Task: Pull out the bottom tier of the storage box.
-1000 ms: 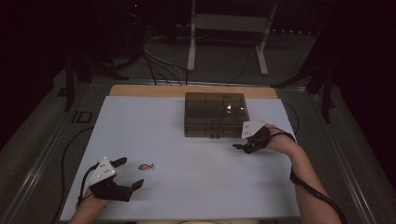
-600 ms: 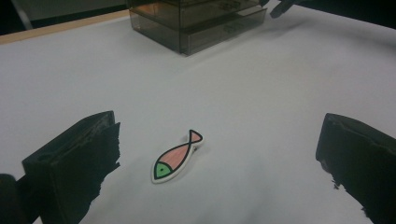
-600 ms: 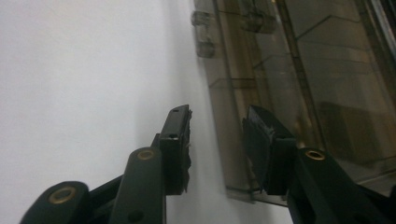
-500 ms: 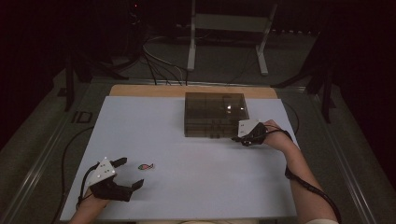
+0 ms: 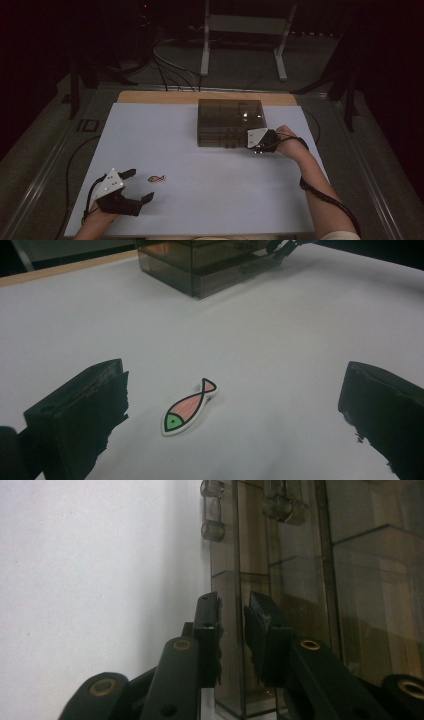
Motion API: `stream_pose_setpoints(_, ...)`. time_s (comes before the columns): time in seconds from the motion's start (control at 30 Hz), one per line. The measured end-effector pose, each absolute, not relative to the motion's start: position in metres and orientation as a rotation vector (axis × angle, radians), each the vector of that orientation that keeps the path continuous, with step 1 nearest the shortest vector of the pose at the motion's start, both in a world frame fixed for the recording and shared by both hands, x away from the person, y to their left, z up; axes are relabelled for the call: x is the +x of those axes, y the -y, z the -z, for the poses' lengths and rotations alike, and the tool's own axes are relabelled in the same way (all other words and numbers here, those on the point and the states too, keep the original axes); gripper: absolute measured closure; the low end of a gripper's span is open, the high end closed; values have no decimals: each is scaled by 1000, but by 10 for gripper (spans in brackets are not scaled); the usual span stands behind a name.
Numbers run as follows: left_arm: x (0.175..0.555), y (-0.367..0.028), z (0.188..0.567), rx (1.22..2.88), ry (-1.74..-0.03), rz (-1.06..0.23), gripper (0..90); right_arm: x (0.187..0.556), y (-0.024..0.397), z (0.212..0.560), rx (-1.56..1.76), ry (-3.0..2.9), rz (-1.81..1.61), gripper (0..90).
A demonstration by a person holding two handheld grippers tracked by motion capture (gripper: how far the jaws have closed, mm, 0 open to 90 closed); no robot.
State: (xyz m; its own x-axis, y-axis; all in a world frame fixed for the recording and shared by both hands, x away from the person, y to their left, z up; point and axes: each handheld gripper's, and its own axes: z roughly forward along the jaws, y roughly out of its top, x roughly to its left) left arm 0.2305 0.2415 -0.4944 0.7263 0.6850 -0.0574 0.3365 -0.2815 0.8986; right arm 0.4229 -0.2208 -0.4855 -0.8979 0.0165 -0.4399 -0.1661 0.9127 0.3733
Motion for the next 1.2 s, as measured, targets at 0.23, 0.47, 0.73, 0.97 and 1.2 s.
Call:
stream_pose_setpoints(0.23, 230, -241, 494, 1891, -786, -419, 0, 424, 215, 487, -108, -2644, -513, 770)
stream_pose_setpoints(0.47, 230, -241, 495, 1892, -785, -420, 0, 428, 211, 488, -100, -2673, -452, 795)
stream_pose_setpoints(0.73, 230, -241, 495, 1895, -782, -419, 0, 432, 205, 488, -84, -2719, -395, 801)
stream_pose_setpoints(0.97, 230, -241, 495, 1897, -780, -419, 0, 439, 200, 486, -76, -2779, -351, 810)
stream_pose_setpoints(1.2, 230, -241, 495, 1896, -780, -419, 0, 442, 198, 484, -100, -2812, -324, 828)
